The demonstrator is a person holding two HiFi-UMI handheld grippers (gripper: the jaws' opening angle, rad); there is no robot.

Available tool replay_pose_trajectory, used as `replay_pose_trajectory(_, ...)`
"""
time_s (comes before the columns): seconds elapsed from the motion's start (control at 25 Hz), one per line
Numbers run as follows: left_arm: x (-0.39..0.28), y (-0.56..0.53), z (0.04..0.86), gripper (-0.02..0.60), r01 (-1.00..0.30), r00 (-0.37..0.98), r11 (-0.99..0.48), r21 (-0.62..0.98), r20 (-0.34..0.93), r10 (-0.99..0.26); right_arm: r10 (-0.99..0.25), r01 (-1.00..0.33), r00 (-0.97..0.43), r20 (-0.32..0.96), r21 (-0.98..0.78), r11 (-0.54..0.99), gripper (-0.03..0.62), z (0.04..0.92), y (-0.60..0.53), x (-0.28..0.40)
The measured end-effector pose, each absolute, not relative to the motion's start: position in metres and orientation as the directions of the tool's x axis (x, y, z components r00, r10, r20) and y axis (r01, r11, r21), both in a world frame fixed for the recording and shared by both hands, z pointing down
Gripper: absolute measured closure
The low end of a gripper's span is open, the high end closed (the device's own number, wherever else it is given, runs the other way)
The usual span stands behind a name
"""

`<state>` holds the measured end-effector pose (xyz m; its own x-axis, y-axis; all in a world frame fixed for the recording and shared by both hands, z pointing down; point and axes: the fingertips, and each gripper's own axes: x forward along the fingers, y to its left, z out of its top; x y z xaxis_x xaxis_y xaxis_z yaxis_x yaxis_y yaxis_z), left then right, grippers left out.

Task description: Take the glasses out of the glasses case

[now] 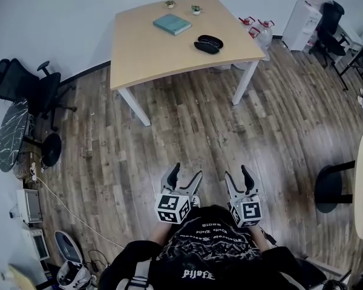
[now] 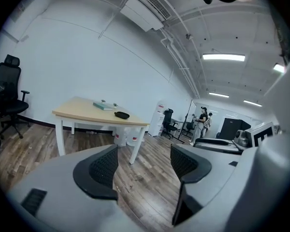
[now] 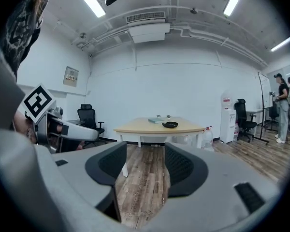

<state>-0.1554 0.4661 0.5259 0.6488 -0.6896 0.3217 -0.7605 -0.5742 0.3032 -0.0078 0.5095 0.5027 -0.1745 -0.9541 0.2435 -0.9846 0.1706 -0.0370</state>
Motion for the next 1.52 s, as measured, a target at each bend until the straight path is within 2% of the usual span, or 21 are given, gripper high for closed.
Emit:
replay_pose_trajectory(0.16, -0.147, 0.457, 0.53, 0.233, -0.696, 0.717, -0.649, 0.307, 0.338, -0.609, -0.957, -0.988, -0.151, 0.248, -0.025, 0.15, 0.336, 0.511, 0.499, -0.011)
replay_pose_trajectory(0.64, -0.129, 0.414, 0.54, 0.235, -0.652, 0.758, -0.677, 0.342, 0.327, -0.565, -0.947, -0.988, -0.152, 0.284, -0.054, 0.142, 0.336, 0.534, 0.443, 0.004)
replay_pose_trajectory(0.92, -0.107, 0.339, 0.539, 0.235, -0.723, 0.691, -0.62, 0.306, 0.332, -0.642, -0.926, -0.97, -0.241, 0.289, -0.062, 0.234, 0.336, 0.543, 0.353, 0.03)
replay_pose_trajectory(1.52, -0.002, 0.174, 0.523, 0.235, -0.808, 0.588, -0.522, 0.273, 0.354, -0.727, -0.884, -0.931, -0.365, 0.293, -0.085, 0.356, 0.336, 0.537, 0.168, 0.136)
